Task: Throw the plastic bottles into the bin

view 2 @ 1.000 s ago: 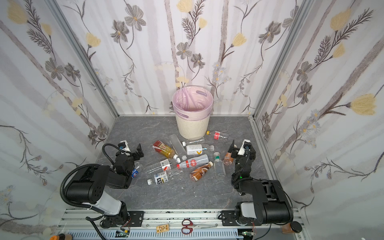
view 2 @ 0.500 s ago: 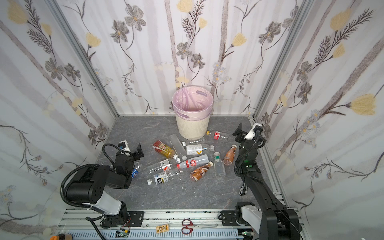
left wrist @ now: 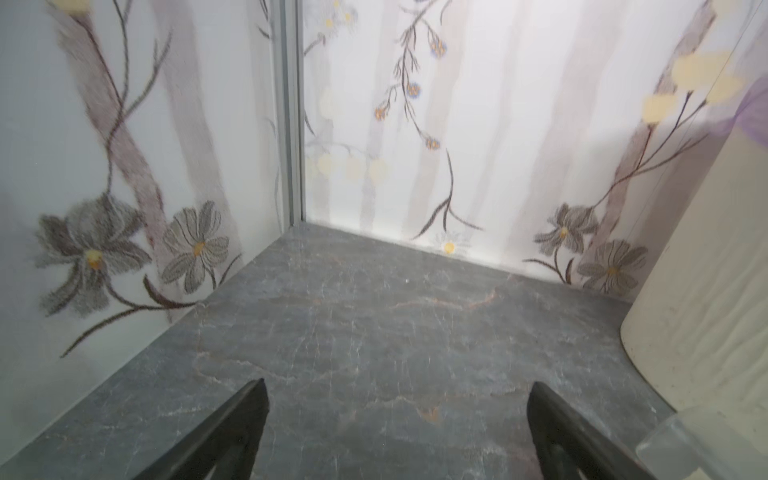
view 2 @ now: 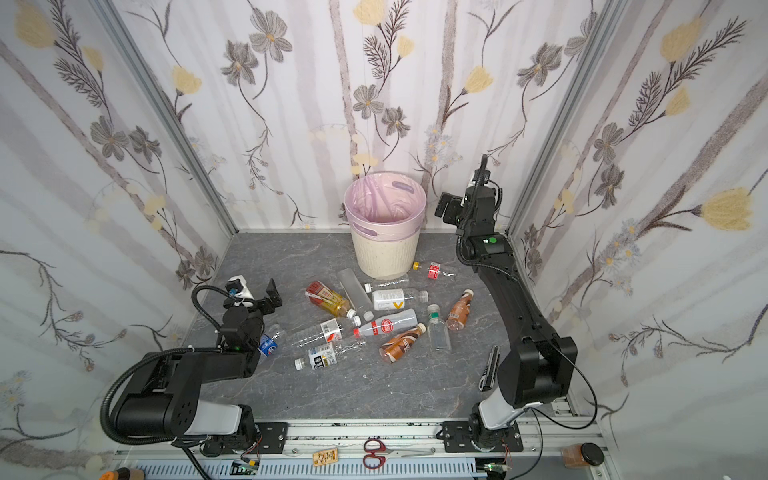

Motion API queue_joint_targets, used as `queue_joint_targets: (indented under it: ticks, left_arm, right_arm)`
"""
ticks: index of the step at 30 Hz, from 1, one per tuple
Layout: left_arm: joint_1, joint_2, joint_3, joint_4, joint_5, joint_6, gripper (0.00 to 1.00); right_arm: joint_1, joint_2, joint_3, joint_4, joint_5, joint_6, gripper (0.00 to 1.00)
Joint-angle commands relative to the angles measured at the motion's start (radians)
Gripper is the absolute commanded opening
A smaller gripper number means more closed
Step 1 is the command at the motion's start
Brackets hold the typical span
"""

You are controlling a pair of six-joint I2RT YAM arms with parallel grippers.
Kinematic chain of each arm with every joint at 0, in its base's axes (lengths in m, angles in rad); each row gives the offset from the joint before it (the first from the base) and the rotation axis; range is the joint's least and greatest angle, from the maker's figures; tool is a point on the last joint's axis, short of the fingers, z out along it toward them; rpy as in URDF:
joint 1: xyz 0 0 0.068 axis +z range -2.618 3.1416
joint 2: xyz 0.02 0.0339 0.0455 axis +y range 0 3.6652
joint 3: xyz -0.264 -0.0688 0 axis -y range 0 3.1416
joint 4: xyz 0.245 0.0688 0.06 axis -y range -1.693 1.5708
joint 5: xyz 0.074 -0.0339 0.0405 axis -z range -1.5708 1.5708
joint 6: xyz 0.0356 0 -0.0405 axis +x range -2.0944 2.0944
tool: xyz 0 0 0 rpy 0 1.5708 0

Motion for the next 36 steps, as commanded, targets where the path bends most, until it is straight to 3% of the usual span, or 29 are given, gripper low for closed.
queue_joint_targets:
  ticks: [1, 6, 8, 12, 17, 25, 28, 31, 36]
  left_arm:
    - [-0.011, -0.123, -0.024, -0.064, -0.098, -0.059, 1.00]
    - [-0.025, -0.259, 0.026, -0.111, -0.112, -0.227, 1.00]
    - [-0.028, -0.239, 0.096, -0.133, -0.035, -0.323, 1.00]
    - [-0.054, -0.148, 0.297, -0.253, 0.189, -0.394, 1.00]
    - [-0.113, -0.092, 0.471, -0.427, 0.251, -0.356, 1.00]
    - [-0.131, -0.027, 0.591, -0.637, 0.259, -0.326, 1.00]
    - [-0.138, -0.001, 0.641, -0.722, 0.299, -0.297, 1.00]
    - [-0.163, 0.012, 0.676, -0.767, 0.240, -0.291, 1.00]
    - [-0.174, 0.049, 0.770, -0.840, 0.308, -0.269, 1.00]
  right_arm:
    - [0.016, 0.073, 0.137, -0.154, -0.059, -0.002, 0.96]
    - [0.040, 0.262, 0.410, -0.283, -0.089, -0.007, 0.91]
    - [0.050, 0.331, 0.502, -0.316, -0.095, -0.004, 0.90]
    - [0.061, 0.436, 0.623, -0.353, -0.090, 0.007, 0.87]
    - [0.063, 0.481, 0.634, -0.337, -0.091, 0.011, 0.81]
    - [0.064, 0.567, 0.677, -0.327, -0.114, 0.007, 0.73]
    - [0.065, 0.591, 0.697, -0.338, -0.132, 0.005, 0.67]
    - [0.066, 0.601, 0.696, -0.341, -0.135, 0.004, 0.57]
    - [0.068, 0.601, 0.697, -0.334, -0.151, 0.009, 0.45]
